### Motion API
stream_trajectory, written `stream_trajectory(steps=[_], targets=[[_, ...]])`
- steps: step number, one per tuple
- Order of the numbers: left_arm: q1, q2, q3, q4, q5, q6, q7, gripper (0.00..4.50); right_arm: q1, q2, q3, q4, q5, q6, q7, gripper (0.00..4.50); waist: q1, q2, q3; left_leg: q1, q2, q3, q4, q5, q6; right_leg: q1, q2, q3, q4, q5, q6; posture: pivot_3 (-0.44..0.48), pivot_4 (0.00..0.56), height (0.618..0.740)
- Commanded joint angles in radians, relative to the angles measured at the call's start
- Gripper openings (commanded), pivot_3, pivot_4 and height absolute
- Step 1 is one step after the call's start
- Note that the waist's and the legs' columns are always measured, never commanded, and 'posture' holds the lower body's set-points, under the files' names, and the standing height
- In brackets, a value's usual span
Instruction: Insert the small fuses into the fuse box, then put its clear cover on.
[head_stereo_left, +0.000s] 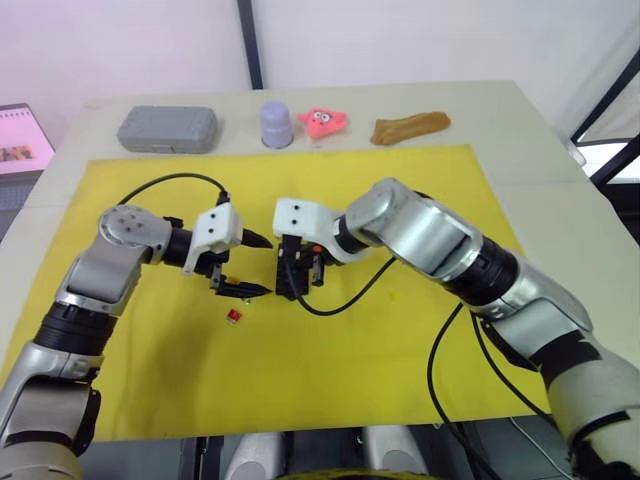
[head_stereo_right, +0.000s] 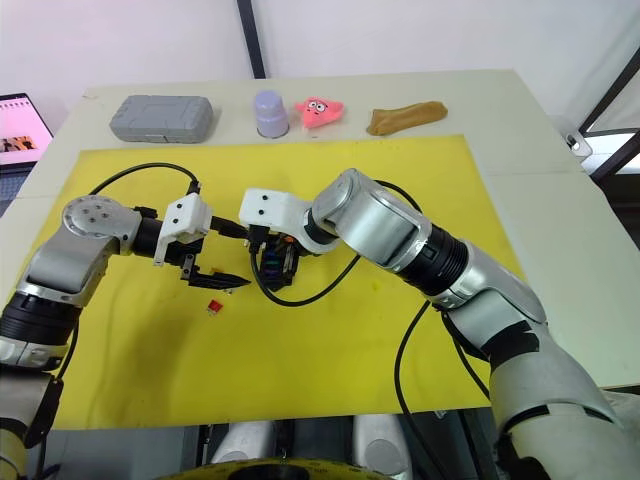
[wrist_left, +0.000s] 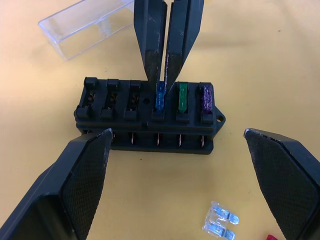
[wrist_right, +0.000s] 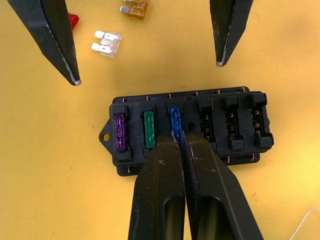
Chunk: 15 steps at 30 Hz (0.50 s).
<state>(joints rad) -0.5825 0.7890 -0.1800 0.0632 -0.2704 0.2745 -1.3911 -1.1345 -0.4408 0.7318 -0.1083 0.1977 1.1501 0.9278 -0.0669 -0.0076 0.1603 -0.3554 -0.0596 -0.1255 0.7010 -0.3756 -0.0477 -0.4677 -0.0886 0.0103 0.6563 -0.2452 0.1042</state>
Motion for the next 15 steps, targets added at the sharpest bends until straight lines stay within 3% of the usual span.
stream_trajectory(steps=[1,13,15], targets=[[0.000,0.005,0.016,-0.033,-0.003,-0.005,0.005,4.43,0.001,0.006,-0.020,-0.015,-0.005,-0.001,-0.006,0.00,-0.002,0.000,0.000,0.000,0.000,0.000,0.000,0.000,0.000,0.000,0.000,0.000,0.000,0.000,0.000,0.000,0.150,0.740],[-0.006,-0.001,0.012,-0.029,-0.002,-0.008,0.002,4.43,0.015,0.005,-0.036,-0.033,-0.008,-0.011,-0.022,0.00,-0.002,0.000,0.000,0.000,0.000,0.000,0.000,0.000,0.000,0.000,0.000,0.000,0.000,0.000,0.000,0.000,0.150,0.740],[-0.007,-0.002,0.011,-0.027,-0.001,-0.009,0.002,4.50,0.017,0.008,-0.041,-0.032,-0.010,-0.013,-0.031,0.67,-0.002,0.000,0.000,0.000,0.000,0.000,0.000,0.000,0.000,0.000,0.000,0.000,0.000,0.000,0.000,0.000,0.150,0.740]])
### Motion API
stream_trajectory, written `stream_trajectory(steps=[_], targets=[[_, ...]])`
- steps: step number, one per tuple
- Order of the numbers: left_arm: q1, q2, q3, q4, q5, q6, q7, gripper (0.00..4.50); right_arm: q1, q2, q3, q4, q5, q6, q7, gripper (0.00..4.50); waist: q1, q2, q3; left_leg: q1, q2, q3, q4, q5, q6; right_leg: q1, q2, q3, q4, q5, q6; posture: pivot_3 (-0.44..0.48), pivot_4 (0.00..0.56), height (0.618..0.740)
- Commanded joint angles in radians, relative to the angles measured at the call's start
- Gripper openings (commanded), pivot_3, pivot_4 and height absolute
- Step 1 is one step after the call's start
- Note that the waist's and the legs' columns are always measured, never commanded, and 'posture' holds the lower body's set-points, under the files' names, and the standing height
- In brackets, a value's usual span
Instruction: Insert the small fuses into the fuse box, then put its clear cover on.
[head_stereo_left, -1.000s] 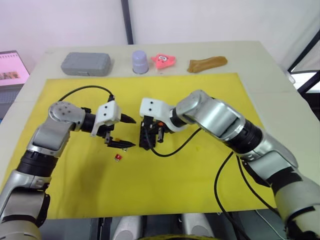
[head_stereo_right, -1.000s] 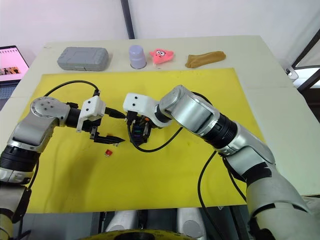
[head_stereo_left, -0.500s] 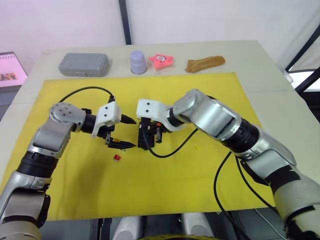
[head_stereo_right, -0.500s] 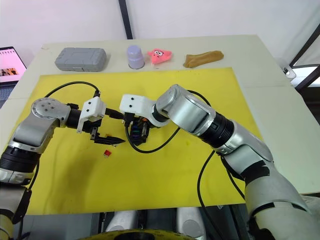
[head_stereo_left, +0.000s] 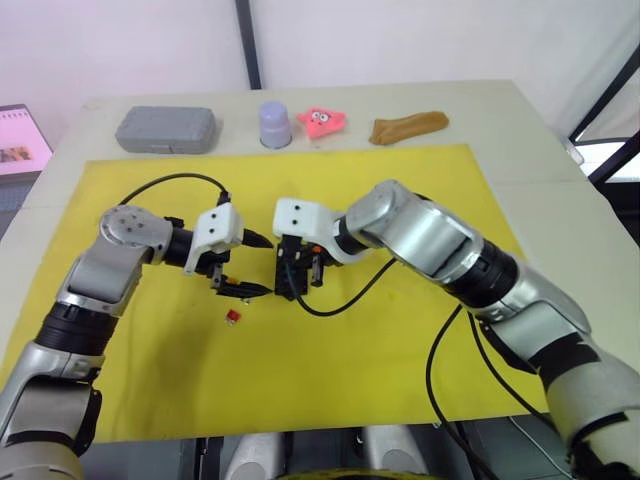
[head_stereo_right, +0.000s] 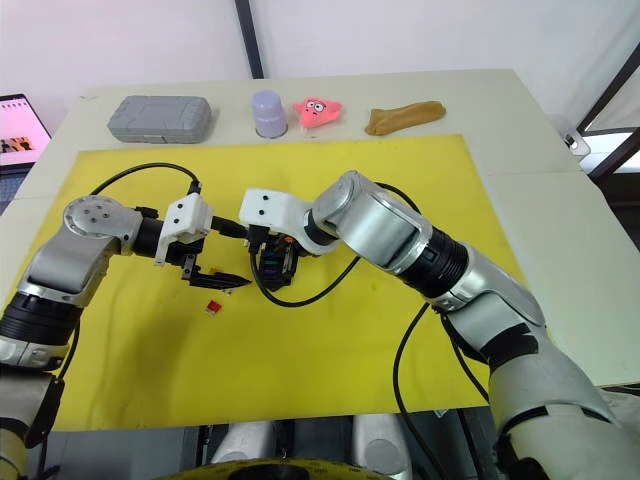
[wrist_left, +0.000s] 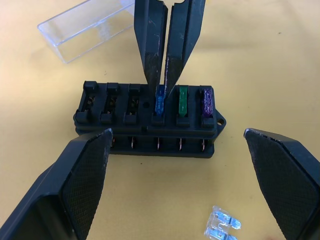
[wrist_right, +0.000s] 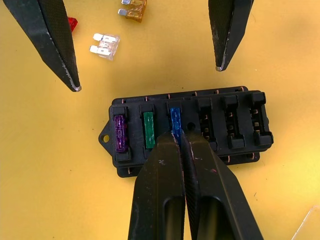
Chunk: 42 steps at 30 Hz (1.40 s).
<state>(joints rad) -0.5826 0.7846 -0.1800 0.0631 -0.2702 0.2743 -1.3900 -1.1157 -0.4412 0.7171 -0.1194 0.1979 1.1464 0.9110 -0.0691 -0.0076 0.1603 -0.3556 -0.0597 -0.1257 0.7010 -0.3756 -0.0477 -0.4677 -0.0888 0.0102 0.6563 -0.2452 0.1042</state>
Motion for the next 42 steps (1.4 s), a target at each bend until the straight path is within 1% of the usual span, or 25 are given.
stream_trajectory(steps=[1,5,6,7,9,15,17,21,23,24,26,28,30,32,34,35,38,42], targets=[[-0.008,0.002,0.011,-0.025,-0.001,-0.010,0.001,4.50,-0.001,0.009,-0.028,-0.021,-0.012,-0.012,-0.019,0.91,0.000,0.000,0.000,0.000,0.000,0.000,0.000,0.000,0.000,0.000,0.000,0.000,0.000,0.000,0.000,0.000,0.150,0.740],[-0.010,0.001,0.010,-0.022,0.000,-0.011,0.001,4.50,0.001,0.007,-0.034,-0.026,-0.010,-0.028,-0.022,0.91,0.000,0.000,0.000,0.000,0.000,0.000,0.000,0.000,0.000,0.000,0.000,0.000,0.000,0.000,0.000,0.000,0.150,0.740],[-0.011,-0.001,0.010,-0.021,0.001,-0.011,0.001,4.50,0.000,0.007,-0.035,-0.026,-0.010,-0.029,-0.021,1.36,0.000,0.000,0.000,0.000,0.000,0.000,0.000,0.000,0.000,0.000,0.000,0.000,0.000,0.000,0.000,0.000,0.150,0.740],[-0.012,-0.002,0.010,-0.020,0.001,-0.011,0.002,4.50,0.000,0.006,-0.035,-0.026,-0.009,-0.029,-0.021,1.67,0.000,0.000,0.000,0.000,0.000,0.000,0.000,0.000,0.000,0.000,0.000,0.000,0.000,0.000,0.000,0.000,0.150,0.740],[-0.012,-0.003,0.009,-0.019,0.002,-0.010,0.002,4.50,0.001,0.007,-0.040,-0.025,-0.011,-0.030,-0.024,2.60,0.000,0.000,0.000,0.000,0.000,0.000,0.000,0.000,0.000,0.000,0.000,0.000,0.000,0.000,0.000,0.000,0.150,0.740],[-0.011,-0.002,0.011,-0.021,0.000,-0.007,0.001,4.50,-0.005,0.011,-0.075,-0.025,0.001,-0.025,-0.024,2.60,0.000,0.000,0.000,0.000,0.000,0.000,0.000,0.000,0.000,0.000,0.000,0.000,0.000,0.000,0.000,0.000,0.150,0.740],[-0.013,-0.003,0.010,-0.018,0.001,-0.007,0.001,4.50,0.001,0.019,-0.111,-0.024,0.011,-0.026,-0.032,2.60,0.000,0.000,0.000,0.000,0.000,0.000,0.000,0.000,0.000,0.000,0.000,0.000,0.000,0.000,0.000,0.000,0.150,0.740],[-0.017,-0.005,0.009,-0.014,0.002,-0.007,0.001,4.50,0.053,0.063,-0.238,-0.033,0.066,-0.025,-0.058,2.60,0.000,0.000,0.000,0.000,0.000,0.000,0.000,0.000,0.000,0.000,0.000,0.000,0.000,0.000,0.000,0.000,0.150,0.740],[-0.017,-0.005,0.010,-0.013,0.002,-0.007,0.000,4.50,0.104,0.077,-0.297,-0.071,0.079,-0.099,-0.074,2.60,0.002,0.000,0.000,0.000,0.000,0.000,0.000,0.000,0.000,0.000,0.000,0.000,0.000,0.000,0.000,0.000,0.150,0.740],[-0.018,-0.004,0.010,-0.012,0.002,-0.008,0.000,4.50,0.129,0.075,-0.315,-0.091,0.089,-0.135,-0.065,2.60,0.003,0.000,0.000,-0.001,0.000,-0.001,0.000,0.000,0.000,0.000,0.000,0.000,0.000,0.000,0.000,0.000,0.150,0.740],[-0.018,-0.003,0.011,-0.009,0.003,-0.009,-0.001,4.50,0.163,0.065,-0.342,-0.118,0.133,-0.139,-0.028,2.60,0.001,0.000,0.000,-0.001,-0.001,-0.001,0.000,0.000,0.000,0.000,-0.001,0.000,0.000,0.000,0.000,0.000,0.150,0.740],[-0.020,-0.002,0.013,-0.004,0.003,-0.011,-0.002,4.50,0.209,0.042,-0.352,-0.140,0.129,-0.162,-0.035,2.60,0.000,0.000,0.000,-0.001,-0.001,-0.001,0.000,0.000,0.000,0.000,-0.001,0.000,0.000,0.000,0.000,0.000,0.150,0.740],[-0.022,0.001,0.016,0.002,0.003,-0.012,-0.006,4.50,0.268,0.034,-0.366,-0.156,0.126,-0.192,-0.058,2.09,0.001,0.000,0.000,0.000,0.000,-0.001,0.000,0.000,0.000,0.000,0.000,-0.001,0.000,0.000,0.000,0.000,0.150,0.740],[-0.024,0.002,0.017,0.008,0.004,-0.014,-0.008,4.50,0.309,0.028,-0.368,-0.169,0.123,-0.225,-0.065,1.40,0.001,0.000,0.000,0.000,0.000,-0.001,0.000,0.000,0.000,0.001,0.000,-0.001,0.000,0.000,0.000,0.000,0.150,0.740],[-0.029,0.004,0.018,0.016,0.004,-0.017,-0.012,4.50,0.341,0.037,-0.374,-0.168,0.122,-0.258,-0.080,0.33,0.001,0.000,0.000,0.000,-0.001,0.000,0.000,0.000,0.000,0.000,0.000,-0.001,0.000,0.000,0.000,0.000,0.150,0.740],[-0.032,0.005,0.018,0.021,0.004,-0.019,-0.015,4.50,0.360,0.046,-0.380,-0.163,0.123,-0.274,-0.089,0.06,0.001,0.000,0.000,0.000,-0.001,0.000,0.000,0.000,0.000,0.000,0.000,-0.001,0.000,0.000,0.000,0.000,0.150,0.740],[-0.039,0.009,0.016,0.033,0.007,-0.025,-0.025,4.50,0.406,0.048,-0.363,-0.139,0.104,-0.325,-0.106,0.06,0.000,0.000,0.000,0.000,0.000,0.000,0.000,0.000,0.000,0.000,0.000,-0.001,0.000,0.000,0.000,0.000,0.150,0.740],[-0.044,0.011,0.013,0.042,0.011,-0.031,-0.036,4.50,0.420,0.052,-0.358,-0.124,0.097,-0.337,-0.120,0.06,0.001,0.000,0.000,0.000,0.000,0.000,0.000,0.000,0.000,0.000,0.000,-0.001,0.000,0.000,0.000,0.000,0.150,0.740]])
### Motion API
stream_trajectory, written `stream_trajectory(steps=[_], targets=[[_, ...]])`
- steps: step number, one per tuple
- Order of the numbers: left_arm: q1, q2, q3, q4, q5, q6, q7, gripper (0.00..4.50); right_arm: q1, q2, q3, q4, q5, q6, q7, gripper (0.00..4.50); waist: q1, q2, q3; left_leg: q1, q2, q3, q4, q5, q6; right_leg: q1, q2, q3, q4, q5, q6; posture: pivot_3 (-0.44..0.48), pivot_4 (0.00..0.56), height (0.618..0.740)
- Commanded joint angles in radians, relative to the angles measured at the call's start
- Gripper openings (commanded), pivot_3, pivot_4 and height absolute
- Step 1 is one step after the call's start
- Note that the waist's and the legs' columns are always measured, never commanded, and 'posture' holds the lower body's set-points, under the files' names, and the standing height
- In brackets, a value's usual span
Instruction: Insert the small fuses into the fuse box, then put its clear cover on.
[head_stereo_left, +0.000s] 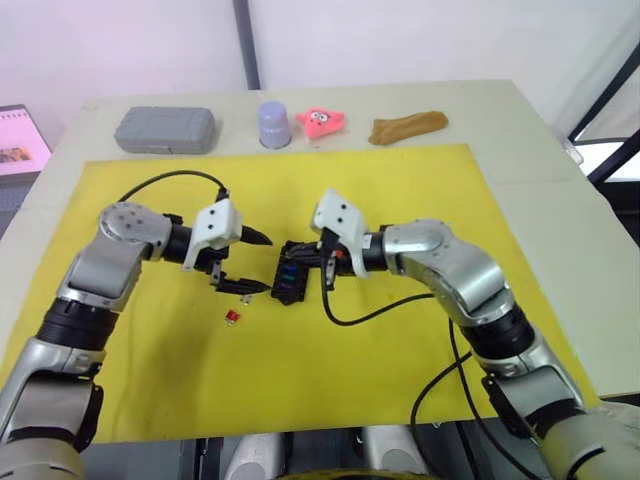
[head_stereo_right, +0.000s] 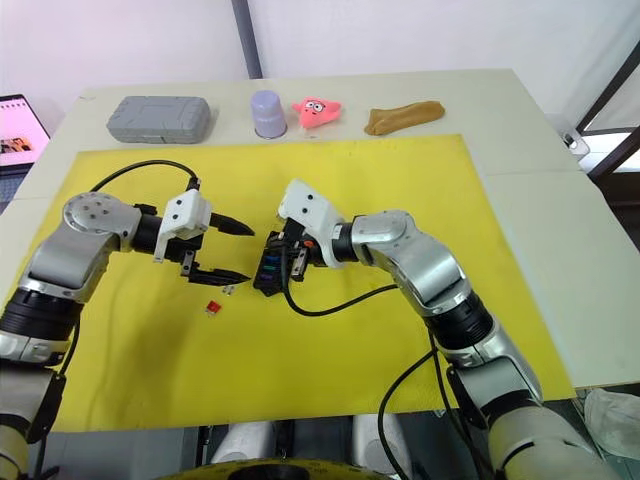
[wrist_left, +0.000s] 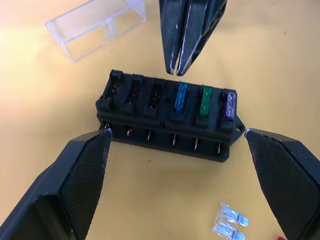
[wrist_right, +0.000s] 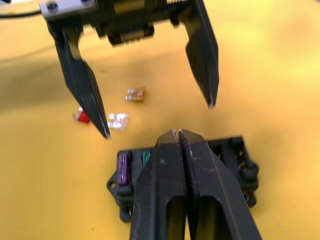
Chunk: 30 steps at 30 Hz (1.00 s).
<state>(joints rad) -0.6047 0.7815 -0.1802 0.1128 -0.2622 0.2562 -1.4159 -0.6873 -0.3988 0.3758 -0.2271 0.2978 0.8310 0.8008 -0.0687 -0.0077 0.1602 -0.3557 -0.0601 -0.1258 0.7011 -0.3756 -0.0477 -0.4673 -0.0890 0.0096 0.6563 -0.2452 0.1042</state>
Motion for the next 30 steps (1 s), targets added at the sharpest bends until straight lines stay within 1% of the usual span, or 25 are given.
stream_trajectory(steps=[1,12,20,21,26,30], targets=[[-0.022,0.014,0.013,-0.006,0.004,-0.014,-0.011,4.50,-0.008,0.012,-0.017,-0.014,-0.002,-0.020,-0.012,0.06,0.000,0.000,0.000,0.000,0.000,0.000,0.000,0.000,0.000,0.000,0.000,0.000,0.000,0.000,0.000,0.000,0.150,0.740],[-0.016,0.017,0.017,-0.008,0.014,-0.017,-0.022,4.50,0.030,0.001,0.033,0.017,-0.029,-0.045,0.007,0.06,0.000,0.000,0.000,0.000,0.000,0.000,0.000,0.000,0.000,0.000,0.000,0.000,0.000,0.000,0.000,0.000,0.150,0.740],[-0.013,0.019,0.019,-0.008,0.019,-0.020,-0.017,4.50,0.030,-0.021,0.107,0.077,-0.114,-0.089,0.017,0.06,0.000,0.000,0.000,0.001,0.000,0.000,0.000,0.000,0.000,0.001,0.000,0.000,0.000,0.000,0.000,0.000,0.150,0.740],[-0.013,0.019,0.019,-0.007,0.019,-0.020,-0.016,4.50,0.029,-0.017,0.102,0.080,-0.114,-0.093,0.017,0.06,0.000,0.000,0.000,0.001,0.000,0.000,0.000,0.000,0.000,0.001,0.000,0.000,0.000,0.000,0.000,0.000,0.150,0.740],[-0.011,0.019,0.022,-0.009,0.019,-0.019,-0.013,4.50,-0.008,0.029,-0.010,0.055,-0.044,-0.068,0.008,0.06,0.000,0.000,0.000,0.002,0.000,0.000,0.000,0.000,0.000,0.002,0.000,0.000,0.000,0.000,0.000,0.000,0.150,0.740],[-0.012,0.018,0.023,-0.007,0.020,-0.020,-0.012,4.50,-0.017,0.037,-0.038,0.023,-0.007,-0.039,0.023,0.06,0.000,0.000,0.000,0.001,0.000,0.000,0.000,0.000,0.000,0.001,0.000,0.000,0.000,0.000,0.000,0.000,0.150,0.740]])
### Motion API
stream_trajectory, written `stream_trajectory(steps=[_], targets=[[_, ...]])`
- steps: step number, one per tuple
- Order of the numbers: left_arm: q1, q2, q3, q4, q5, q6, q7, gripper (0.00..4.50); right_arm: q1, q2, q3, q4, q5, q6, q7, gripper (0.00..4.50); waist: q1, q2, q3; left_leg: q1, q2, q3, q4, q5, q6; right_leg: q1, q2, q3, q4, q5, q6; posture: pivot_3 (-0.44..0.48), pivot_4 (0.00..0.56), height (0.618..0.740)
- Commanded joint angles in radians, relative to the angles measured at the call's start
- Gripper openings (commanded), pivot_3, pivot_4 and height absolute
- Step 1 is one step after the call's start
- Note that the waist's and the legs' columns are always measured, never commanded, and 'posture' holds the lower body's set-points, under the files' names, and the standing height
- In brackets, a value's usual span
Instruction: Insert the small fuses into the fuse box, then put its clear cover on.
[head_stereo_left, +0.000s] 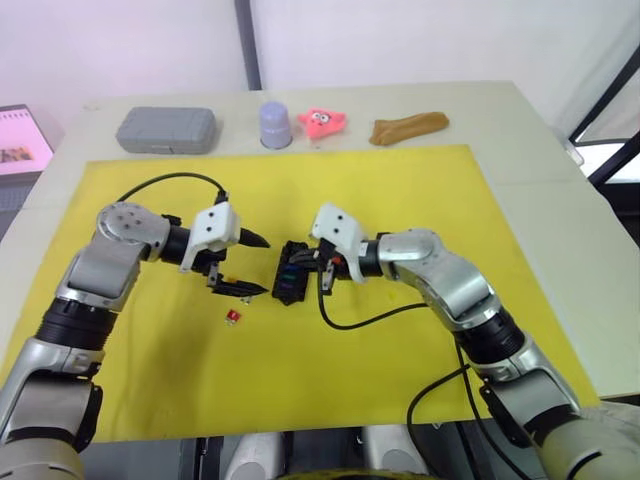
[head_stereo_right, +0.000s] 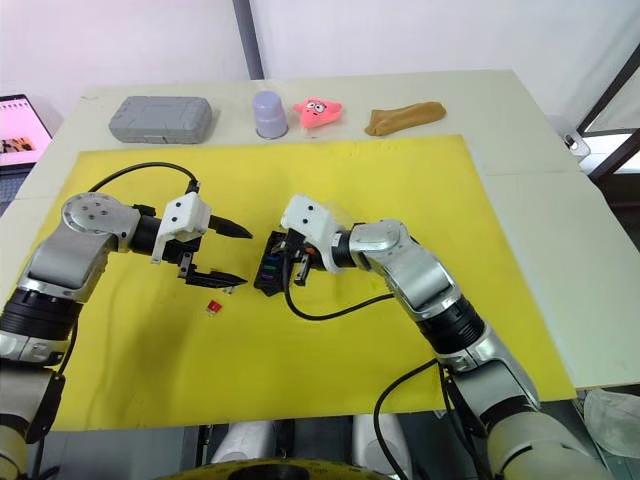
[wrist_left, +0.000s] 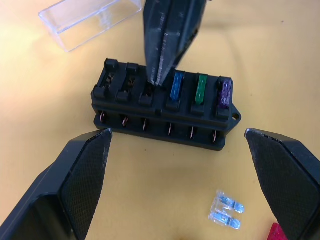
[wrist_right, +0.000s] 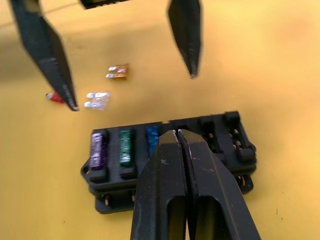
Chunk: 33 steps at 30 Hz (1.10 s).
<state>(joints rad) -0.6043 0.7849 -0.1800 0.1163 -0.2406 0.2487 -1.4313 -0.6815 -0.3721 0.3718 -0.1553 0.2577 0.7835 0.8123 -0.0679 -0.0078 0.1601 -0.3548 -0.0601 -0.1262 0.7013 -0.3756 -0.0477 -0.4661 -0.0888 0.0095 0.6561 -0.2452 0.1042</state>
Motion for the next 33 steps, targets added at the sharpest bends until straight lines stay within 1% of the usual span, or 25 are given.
stream_trajectory(steps=[1,13,21,24,28,31,33], targets=[[-0.012,0.015,0.023,-0.010,-0.002,-0.012,0.004,4.50,-0.022,0.010,-0.031,-0.053,0.035,0.012,0.013,0.06,0.000,0.000,0.000,0.000,0.000,0.000,0.000,0.000,0.000,0.000,0.000,0.000,0.000,0.000,0.000,0.000,0.150,0.740],[-0.013,0.017,0.027,-0.010,-0.003,-0.008,0.006,4.50,0.005,-0.003,0.040,-0.011,-0.004,-0.014,0.017,0.06,-0.001,0.000,0.000,0.000,0.000,0.000,0.000,0.000,0.000,0.000,0.000,0.000,0.000,0.000,0.000,0.000,0.150,0.740],[-0.004,0.024,0.030,-0.019,-0.005,-0.006,0.011,4.50,0.006,-0.034,0.100,0.030,-0.071,-0.037,0.036,0.06,-0.001,0.000,0.000,0.001,0.000,0.000,0.000,0.000,0.000,0.000,0.000,0.000,0.000,0.000,0.000,0.000,0.150,0.740],[-0.001,0.027,0.038,-0.025,-0.015,0.000,0.014,4.50,0.001,-0.029,0.064,-0.002,-0.045,-0.024,0.037,0.06,0.000,0.000,0.000,0.001,0.000,0.000,0.000,0.000,0.000,0.001,0.000,0.000,0.000,0.000,0.000,0.000,0.150,0.740],[-0.012,0.030,0.091,-0.051,-0.087,0.070,0.018,4.50,-0.040,-0.010,-0.071,-0.069,0.039,0.031,0.017,0.06,0.001,0.000,0.000,0.000,0.000,0.000,0.000,0.000,0.000,0.001,0.000,0.000,0.000,0.000,0.000,0.000,0.150,0.740],[-0.005,0.043,0.123,-0.066,-0.117,0.092,0.016,4.50,-0.053,-0.027,-0.125,-0.111,0.074,0.056,0.018,0.06,0.000,0.000,0.000,-0.001,0.000,0.000,0.001,0.000,0.000,0.000,0.000,0.000,0.000,0.000,0.000,0.000,0.150,0.740],[0.011,0.073,0.156,-0.080,-0.147,0.115,-0.002,4.50,-0.054,-0.080,-0.148,-0.151,0.075,0.060,0.031,0.06,0.000,0.000,0.000,-0.001,0.000,0.000,0.000,0.000,0.000,0.000,0.000,0.000,0.000,0.000,0.000,0.000,0.150,0.740]])
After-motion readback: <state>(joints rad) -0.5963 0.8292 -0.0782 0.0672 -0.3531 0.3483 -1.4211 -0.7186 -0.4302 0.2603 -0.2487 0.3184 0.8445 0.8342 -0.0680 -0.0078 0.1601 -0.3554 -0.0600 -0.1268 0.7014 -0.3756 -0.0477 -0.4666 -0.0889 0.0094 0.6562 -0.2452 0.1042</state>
